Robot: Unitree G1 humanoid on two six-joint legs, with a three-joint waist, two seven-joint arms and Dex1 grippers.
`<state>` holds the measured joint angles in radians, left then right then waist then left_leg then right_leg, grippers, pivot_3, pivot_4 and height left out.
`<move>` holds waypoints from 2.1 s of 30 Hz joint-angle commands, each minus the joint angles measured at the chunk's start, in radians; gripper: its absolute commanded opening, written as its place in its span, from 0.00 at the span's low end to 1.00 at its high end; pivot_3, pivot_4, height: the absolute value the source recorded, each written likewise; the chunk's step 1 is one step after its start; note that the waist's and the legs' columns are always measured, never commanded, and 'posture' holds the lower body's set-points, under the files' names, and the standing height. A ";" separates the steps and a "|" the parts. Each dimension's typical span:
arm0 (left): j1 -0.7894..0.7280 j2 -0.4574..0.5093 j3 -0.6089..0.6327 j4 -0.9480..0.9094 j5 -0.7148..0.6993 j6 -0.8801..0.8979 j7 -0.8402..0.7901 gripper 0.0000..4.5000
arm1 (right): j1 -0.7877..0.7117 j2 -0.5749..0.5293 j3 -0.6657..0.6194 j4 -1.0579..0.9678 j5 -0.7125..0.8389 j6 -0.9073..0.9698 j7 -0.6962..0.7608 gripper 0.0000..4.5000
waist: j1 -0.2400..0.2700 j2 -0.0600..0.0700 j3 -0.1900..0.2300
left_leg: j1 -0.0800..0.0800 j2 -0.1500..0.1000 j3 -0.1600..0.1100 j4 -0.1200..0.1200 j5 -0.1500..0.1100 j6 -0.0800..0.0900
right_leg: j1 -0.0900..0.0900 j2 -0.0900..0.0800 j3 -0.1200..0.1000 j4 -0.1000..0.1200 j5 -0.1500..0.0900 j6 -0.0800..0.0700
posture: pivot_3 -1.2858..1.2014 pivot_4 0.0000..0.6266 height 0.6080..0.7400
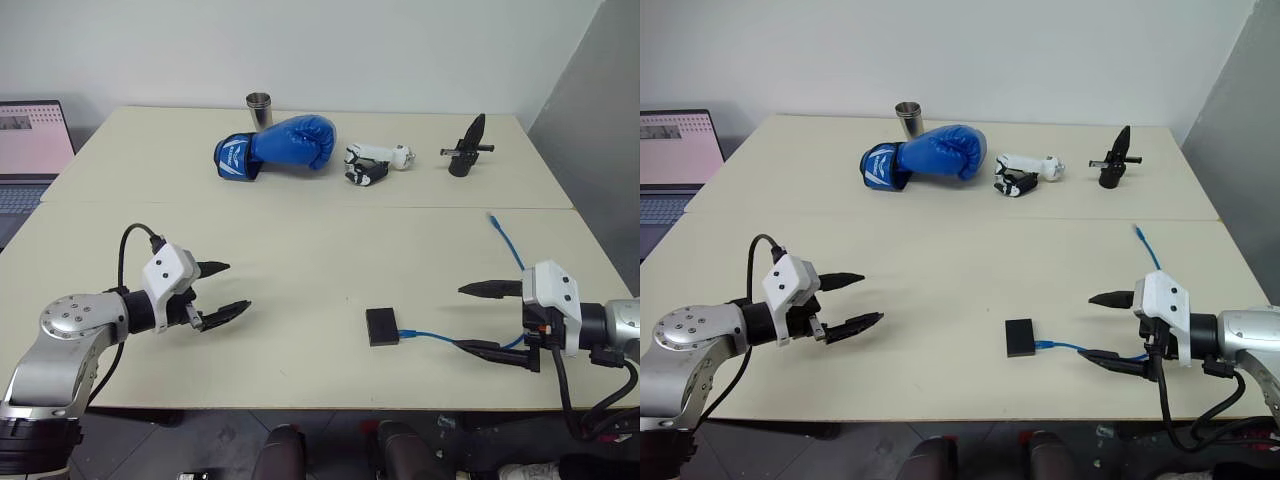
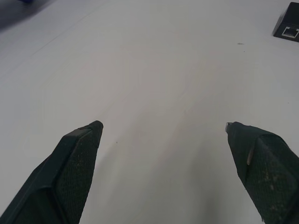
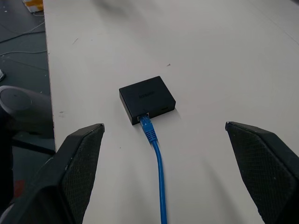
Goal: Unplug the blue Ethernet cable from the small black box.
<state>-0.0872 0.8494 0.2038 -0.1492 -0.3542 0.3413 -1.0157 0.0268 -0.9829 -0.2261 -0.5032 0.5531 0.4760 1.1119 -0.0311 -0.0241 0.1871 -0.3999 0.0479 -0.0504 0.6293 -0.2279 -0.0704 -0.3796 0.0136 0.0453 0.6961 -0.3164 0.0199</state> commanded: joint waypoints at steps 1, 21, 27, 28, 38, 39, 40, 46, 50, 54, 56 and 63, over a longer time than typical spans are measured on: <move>0.007 0.004 0.016 -0.034 -0.033 -0.009 -0.023 1.00 | -0.008 -0.013 -0.040 -0.016 0.011 -0.014 0.007 0.97 | 0.000 0.000 0.000 | 0.000 0.000 0.000 0.000 0.000 0.000 | 0.000 0.000 0.000 0.000 0.000 0.000 | 0.52 0.24 1.00; 0.055 0.033 0.011 -0.134 -0.159 0.065 -0.143 1.00 | -0.036 0.019 0.094 -0.023 -0.103 -0.050 -0.048 0.97 | 0.000 0.000 0.000 | 0.000 0.000 0.000 0.000 0.000 0.000 | 0.000 0.000 0.000 0.000 0.000 0.000 | 0.52 0.24 1.00; 0.095 0.067 -0.027 -0.192 -0.148 0.021 -0.227 1.00 | -0.054 0.049 0.206 -0.013 -0.192 -0.047 -0.105 0.97 | -0.001 0.001 0.000 | 0.000 0.000 0.000 0.000 0.000 0.000 | 0.000 0.000 0.000 0.000 0.000 0.000 | 0.52 0.24 1.00; 0.095 0.072 -0.041 -0.195 -0.132 0.002 -0.238 1.00 | -0.058 0.054 0.227 -0.002 -0.213 -0.052 -0.112 0.97 | -0.001 0.001 0.000 | 0.000 0.000 0.000 0.000 0.000 0.000 | 0.000 0.000 0.000 0.000 0.000 0.000 | 0.52 0.24 1.00; 0.084 0.070 -0.129 -0.227 -0.087 -0.080 -0.266 1.00 | -0.124 0.153 0.389 0.104 -0.397 -0.109 -0.203 0.97 | -0.001 0.001 0.000 | 0.000 0.000 0.000 0.000 0.000 0.000 | 0.000 0.000 0.000 0.000 0.000 0.000 | 0.52 0.24 1.00; 0.085 0.070 -0.132 -0.226 -0.085 -0.083 -0.264 1.00 | -0.127 0.163 0.401 0.111 -0.413 -0.112 -0.214 0.97 | -0.001 0.001 0.000 | 0.000 0.000 0.000 0.000 0.000 0.000 | 0.000 0.000 0.001 0.000 0.000 0.000 | 0.52 0.24 1.00; 0.086 0.070 -0.135 -0.224 -0.082 -0.087 -0.263 1.00 | -0.128 0.169 0.410 0.116 -0.428 -0.117 -0.222 0.97 | -0.001 0.001 0.000 | 0.000 0.000 0.000 0.000 0.000 0.000 | 0.000 0.000 0.001 0.000 0.000 0.000 | 0.52 0.24 1.00; 0.080 0.067 -0.149 -0.213 -0.078 -0.101 -0.264 1.00 | -0.140 0.197 0.439 0.130 -0.465 -0.109 -0.235 0.97 | -0.001 0.001 0.000 | 0.000 0.000 0.000 0.000 0.000 0.000 | 0.000 0.000 0.000 0.000 0.000 0.000 | 0.52 0.24 1.00; 0.072 0.063 -0.160 -0.201 -0.072 -0.112 -0.263 1.00 | -0.158 0.202 0.449 0.144 -0.488 -0.112 -0.233 0.86 | -0.001 0.001 0.000 | 0.001 0.000 0.000 0.000 0.000 0.000 | 0.000 0.001 0.000 0.001 0.000 0.000 | 0.52 0.24 1.00; 0.069 0.058 -0.166 -0.194 -0.067 -0.121 -0.261 1.00 | -0.174 0.201 0.456 0.161 -0.496 -0.120 -0.225 0.60 | -0.001 0.001 0.000 | 0.000 0.000 0.000 0.001 0.000 0.000 | 0.000 0.001 0.001 0.001 0.000 0.000 | 0.52 0.24 1.00; 0.070 0.057 -0.167 -0.191 -0.064 -0.126 -0.262 1.00 | -0.180 0.199 0.461 0.166 -0.502 -0.129 -0.220 0.50 | -0.001 0.001 0.000 | 0.000 0.000 0.000 0.001 0.000 0.000 | 0.000 0.001 0.000 0.001 0.000 0.000 | 0.52 0.24 1.00; 0.068 0.048 -0.162 -0.169 -0.066 -0.124 -0.250 1.00 | -0.201 0.185 0.487 0.182 -0.548 -0.211 -0.199 0.12 | -0.001 0.001 0.000 | 0.000 0.000 0.000 0.001 0.000 0.000 | 0.000 0.001 0.000 0.001 0.000 0.000 | 0.52 0.24 1.00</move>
<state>-0.0107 0.9002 0.0351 -0.3140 -0.4162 0.2277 -1.2727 -0.1580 -0.7847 0.2628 -0.3202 0.0257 0.2976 0.9075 -0.0318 -0.0235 0.1874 -0.3995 0.0482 -0.0502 0.6299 -0.2278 -0.0703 -0.3797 0.0143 0.0458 0.6967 -0.3165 0.0196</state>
